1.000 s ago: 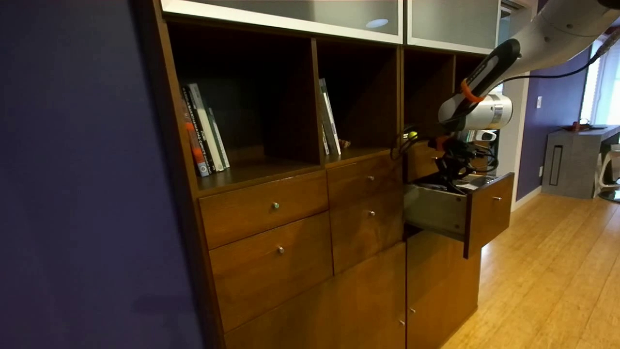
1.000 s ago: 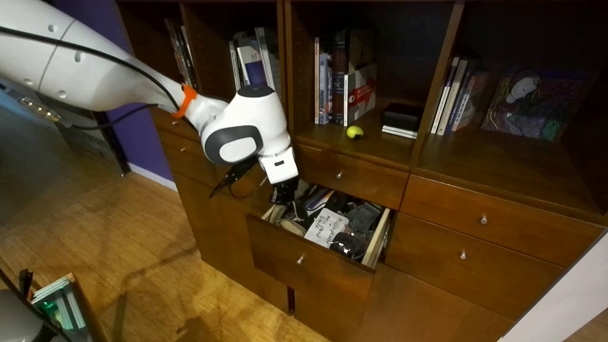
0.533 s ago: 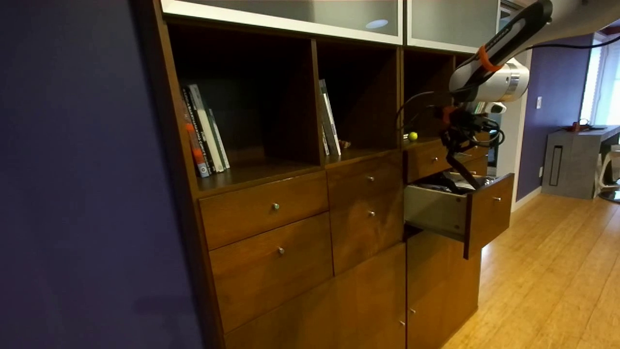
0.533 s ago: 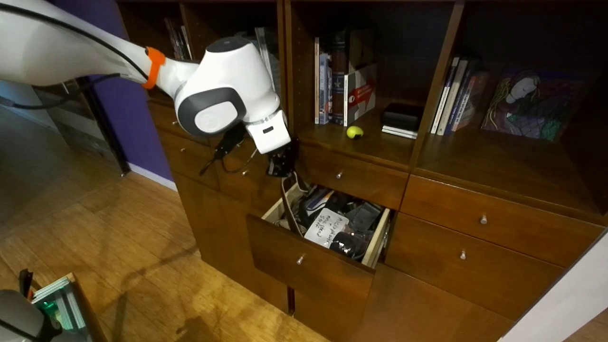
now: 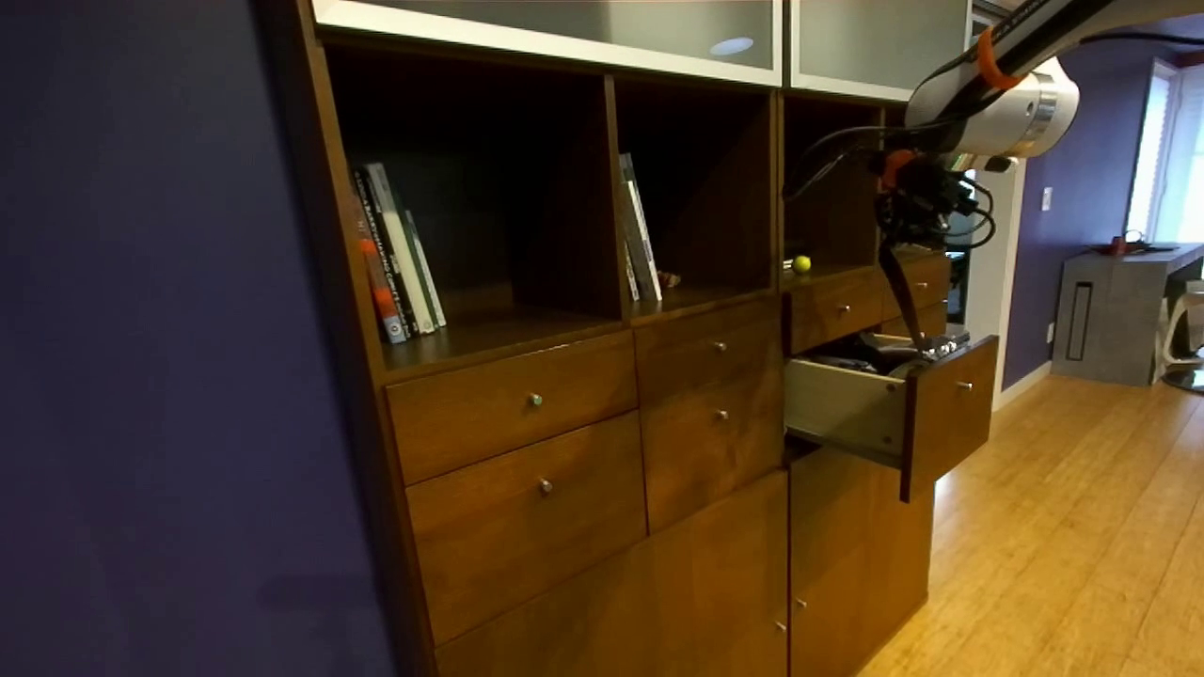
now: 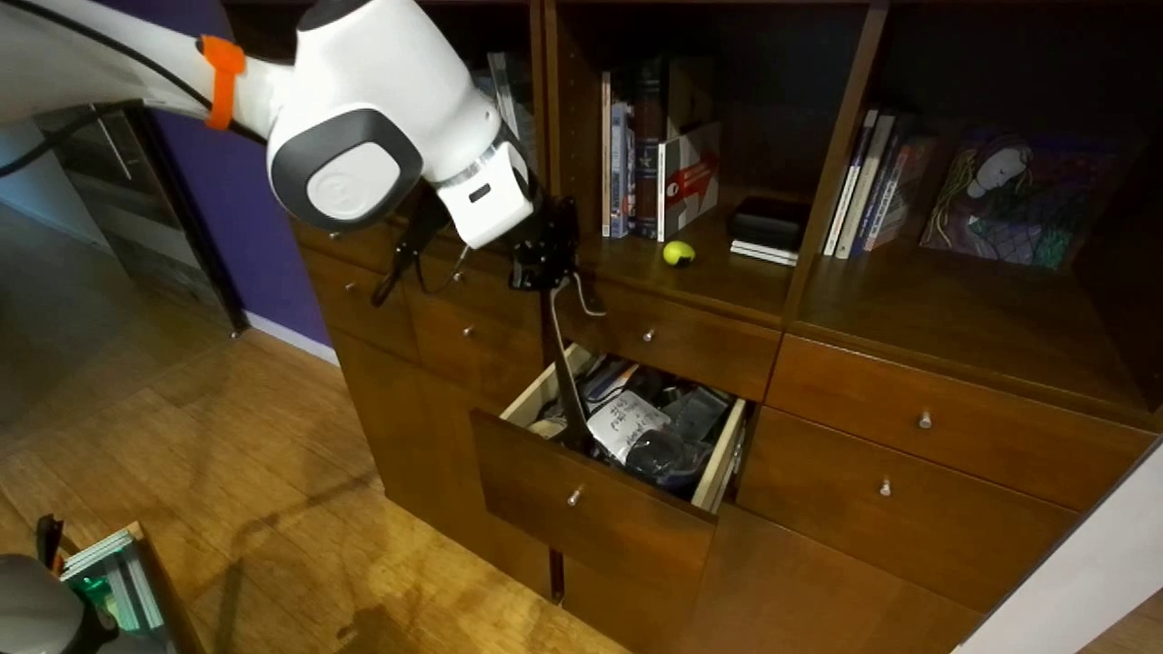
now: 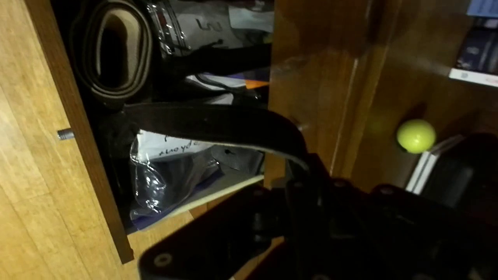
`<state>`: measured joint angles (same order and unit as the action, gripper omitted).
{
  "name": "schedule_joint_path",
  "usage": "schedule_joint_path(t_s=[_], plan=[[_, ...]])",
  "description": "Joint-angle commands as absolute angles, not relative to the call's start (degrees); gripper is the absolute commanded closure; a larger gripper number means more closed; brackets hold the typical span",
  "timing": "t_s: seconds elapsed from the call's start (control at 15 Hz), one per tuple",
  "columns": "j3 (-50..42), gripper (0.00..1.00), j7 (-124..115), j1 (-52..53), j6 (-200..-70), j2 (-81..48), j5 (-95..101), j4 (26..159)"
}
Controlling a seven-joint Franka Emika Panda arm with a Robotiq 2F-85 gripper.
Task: Remove the belt from the open drawer and put it on top of the drawer
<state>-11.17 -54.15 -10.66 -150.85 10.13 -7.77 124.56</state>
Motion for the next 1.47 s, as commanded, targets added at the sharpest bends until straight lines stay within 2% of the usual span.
schedule_joint_path(t_s=[0.0,0.67,1.0,1.4], plan=[[-9.1,0.99,-58.4,-13.4,-159.2,16.4,-7.0,128.8],[-7.4,0.99,-64.3,-16.5,-179.4,21.5,-7.5,133.2],[-8.3,0.99,-64.2,-15.0,-173.0,21.2,-8.3,133.2],[-7.5,0.99,-63.7,-15.8,-157.3,16.3,-9.4,131.7]])
